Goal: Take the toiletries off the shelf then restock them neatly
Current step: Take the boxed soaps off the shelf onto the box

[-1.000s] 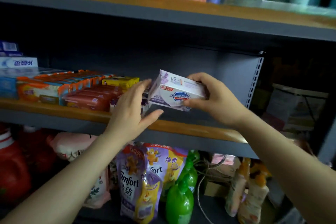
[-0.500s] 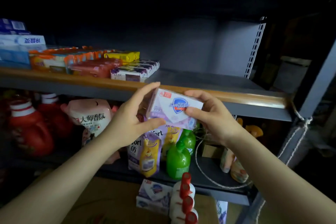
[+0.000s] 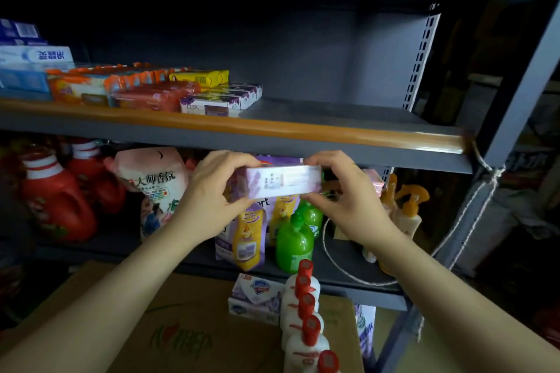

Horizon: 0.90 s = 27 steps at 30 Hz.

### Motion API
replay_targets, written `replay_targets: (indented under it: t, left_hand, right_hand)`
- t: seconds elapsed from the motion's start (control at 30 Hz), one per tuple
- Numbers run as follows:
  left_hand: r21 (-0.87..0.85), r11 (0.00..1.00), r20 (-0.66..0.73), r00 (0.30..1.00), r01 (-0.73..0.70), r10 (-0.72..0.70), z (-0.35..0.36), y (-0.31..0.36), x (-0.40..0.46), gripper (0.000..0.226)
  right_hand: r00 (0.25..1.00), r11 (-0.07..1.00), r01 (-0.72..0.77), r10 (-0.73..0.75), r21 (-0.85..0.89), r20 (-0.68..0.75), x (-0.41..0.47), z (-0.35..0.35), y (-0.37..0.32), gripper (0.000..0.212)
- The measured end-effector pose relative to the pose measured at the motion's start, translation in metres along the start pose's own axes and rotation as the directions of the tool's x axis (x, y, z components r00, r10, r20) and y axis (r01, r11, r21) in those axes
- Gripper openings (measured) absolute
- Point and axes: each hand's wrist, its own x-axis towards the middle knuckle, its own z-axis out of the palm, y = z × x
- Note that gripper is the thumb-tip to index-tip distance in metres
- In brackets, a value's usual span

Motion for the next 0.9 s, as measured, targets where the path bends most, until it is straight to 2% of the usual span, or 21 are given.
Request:
replay_targets:
  t: [0.07,0.13,0.2,0.27,0.3,0.37,0.4,0.47,0.5,0.53,0.6,0.7,0.77,0.87,0.9]
  left_hand:
    - [-0.03,1.0,-0.015,1.0,-0.003,0.002,0.002,-0.005,-0.003,0.063]
    - [-0.084,0.996,-0.017,0.999,0.031,-0.032,0.005,-0.009,-0.007,0.068]
    - [-0.222,0.966,0.023,0.992,0.13,-0.128,0.008,-0.01,-0.014,0.076]
    - [-0.396,0.878,0.079,0.962,0.27,-0.26,0.014,-0.006,-0.02,0.079]
    - [-0.465,0.812,0.101,0.933,0.352,-0.346,0.019,-0.005,-0.024,0.073]
    - [-0.579,0.62,0.207,0.831,0.529,-0.516,0.027,-0.001,-0.031,0.056]
    - [-0.643,0.48,0.302,0.774,0.597,-0.557,0.032,-0.001,-0.036,0.053]
    - [-0.724,0.136,0.513,0.66,0.676,-0.549,0.041,-0.004,-0.049,0.073]
    - [-0.722,0.019,0.581,0.621,0.691,-0.526,0.043,-0.004,-0.053,0.08]
    - [-0.709,-0.047,0.618,0.589,0.703,-0.521,0.045,-0.003,-0.055,0.075]
    - [-0.661,-0.103,0.65,0.498,0.743,-0.574,0.049,0.001,-0.056,0.047]
    - [-0.544,-0.186,0.658,0.279,0.818,-0.7,0.049,0.0,-0.058,0.03]
    - [-0.419,-0.101,0.602,0.193,0.902,-0.775,0.045,-0.009,-0.069,0.023]
    - [-0.171,0.109,0.49,0.181,0.979,-0.853,0.04,-0.027,-0.094,0.025]
    - [-0.119,0.144,0.469,0.183,0.983,-0.864,0.038,-0.03,-0.1,0.024]
  right_hand:
    - [0.99,0.975,0.133,-0.139,-0.177,-0.022,-0.007,0.0,-0.001,0.041]
    - [0.99,0.973,0.135,-0.141,-0.185,-0.021,-0.014,0.0,0.001,0.048]
    - [0.996,0.992,0.092,-0.09,-0.087,0.019,-0.017,-0.001,0.001,0.058]
    - [0.998,0.998,0.021,-0.025,0.067,0.054,-0.018,-0.004,-0.004,0.061]
    - [0.998,0.99,-0.012,0.002,0.139,0.068,-0.017,-0.006,-0.006,0.058]
    - [0.993,0.971,-0.062,0.037,0.23,0.111,-0.015,-0.009,-0.011,0.051]
    - [0.988,0.965,-0.079,0.041,0.251,0.152,-0.012,-0.012,-0.013,0.048]
    - [0.957,0.953,-0.126,0.043,0.276,0.287,-0.008,-0.018,-0.018,0.052]
    - [0.931,0.952,-0.155,0.051,0.264,0.362,-0.005,-0.021,-0.019,0.055]
    - [0.903,0.956,-0.186,0.076,0.226,0.422,-0.004,-0.023,-0.018,0.057]
    - [0.875,0.967,-0.239,0.175,0.089,0.451,-0.005,-0.021,-0.011,0.052]
    - [0.862,0.958,-0.26,0.288,-0.124,0.417,-0.014,-0.011,0.003,0.035]
    - [0.868,0.952,-0.24,0.299,-0.192,0.396,-0.023,-0.005,0.011,0.024]
    - [0.865,0.952,-0.258,0.305,-0.168,0.398,-0.032,0.004,0.017,0.017]
    - [0.859,0.953,-0.258,0.301,-0.158,0.414,-0.034,0.007,0.018,0.016]
